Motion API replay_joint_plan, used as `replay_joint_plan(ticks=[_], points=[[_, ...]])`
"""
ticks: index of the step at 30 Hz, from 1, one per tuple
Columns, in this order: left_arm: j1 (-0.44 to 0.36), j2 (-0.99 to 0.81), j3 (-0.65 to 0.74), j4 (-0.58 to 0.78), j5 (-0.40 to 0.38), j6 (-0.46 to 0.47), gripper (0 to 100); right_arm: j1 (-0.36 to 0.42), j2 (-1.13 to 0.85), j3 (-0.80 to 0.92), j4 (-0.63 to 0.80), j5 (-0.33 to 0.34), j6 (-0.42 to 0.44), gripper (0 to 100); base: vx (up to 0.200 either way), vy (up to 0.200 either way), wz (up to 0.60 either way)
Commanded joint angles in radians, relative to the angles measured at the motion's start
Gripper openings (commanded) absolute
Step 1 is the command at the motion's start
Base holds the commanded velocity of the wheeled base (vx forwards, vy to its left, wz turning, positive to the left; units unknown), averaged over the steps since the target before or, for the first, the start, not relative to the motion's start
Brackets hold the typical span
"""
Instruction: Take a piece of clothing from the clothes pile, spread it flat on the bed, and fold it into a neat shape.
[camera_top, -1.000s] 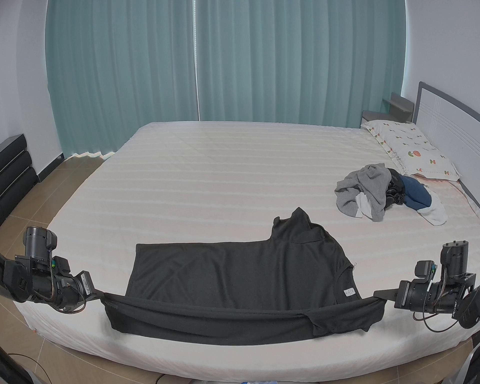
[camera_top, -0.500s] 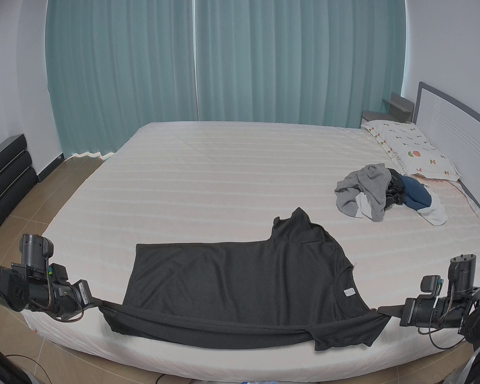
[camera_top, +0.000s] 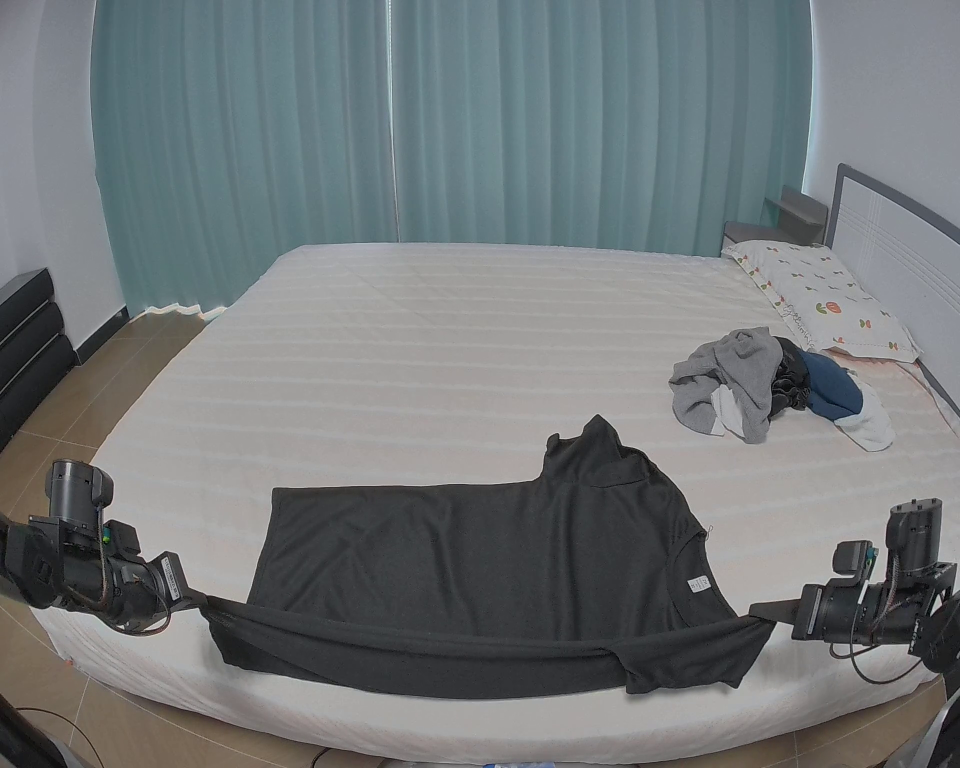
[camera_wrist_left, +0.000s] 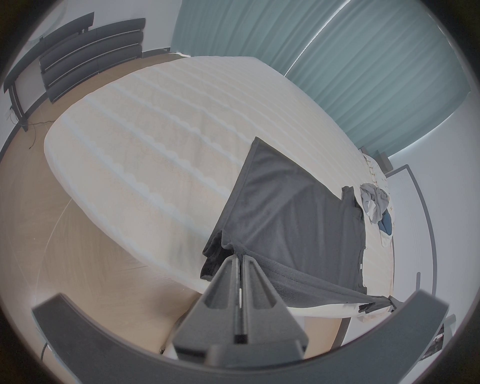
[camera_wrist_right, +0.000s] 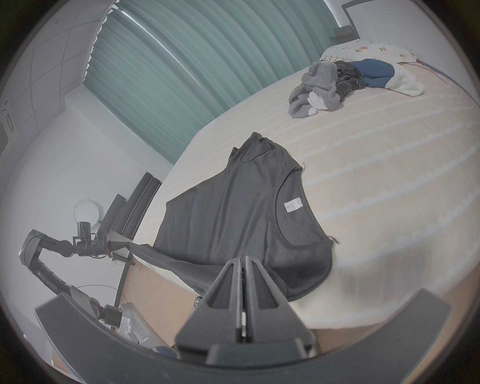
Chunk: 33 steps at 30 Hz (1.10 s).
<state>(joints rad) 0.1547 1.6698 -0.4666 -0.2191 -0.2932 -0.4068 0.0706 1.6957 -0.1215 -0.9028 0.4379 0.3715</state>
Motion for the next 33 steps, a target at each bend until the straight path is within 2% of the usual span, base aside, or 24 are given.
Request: replay_joint_plan(ticks=[1,6,15,31,32,33], points=[[-0.001,0.130,-0.072,0.000,-0.001,-0.006,0,0.003,0.177,-0.112,0.001,-0.005,0.004,0,0.000,0.000,0.00],[-0.017,0.231,-0.138,-0.002,0.000,-0.037,0,0.018,0.289,-0.207,0.004,-0.011,0.006,0,0.000,0.000,0.00],[-0.024,0.349,-0.218,-0.003,0.008,-0.038,0,0.018,0.394,-0.300,0.005,-0.044,0.006,0,0.000,0.000,0.00],[-0.033,0.435,-0.287,-0.008,0.009,-0.060,0,0.018,0.512,-0.394,0.005,-0.045,0.009,0,0.000,0.000,0.00],[-0.033,0.443,-0.291,-0.008,0.009,-0.060,0,0.018,0.524,-0.399,0.004,-0.045,0.009,100,0.000,0.000,0.00],[-0.035,0.446,-0.291,-0.009,0.009,-0.060,100,0.018,0.529,-0.400,0.001,-0.044,0.009,100,0.000,0.000,0.00]])
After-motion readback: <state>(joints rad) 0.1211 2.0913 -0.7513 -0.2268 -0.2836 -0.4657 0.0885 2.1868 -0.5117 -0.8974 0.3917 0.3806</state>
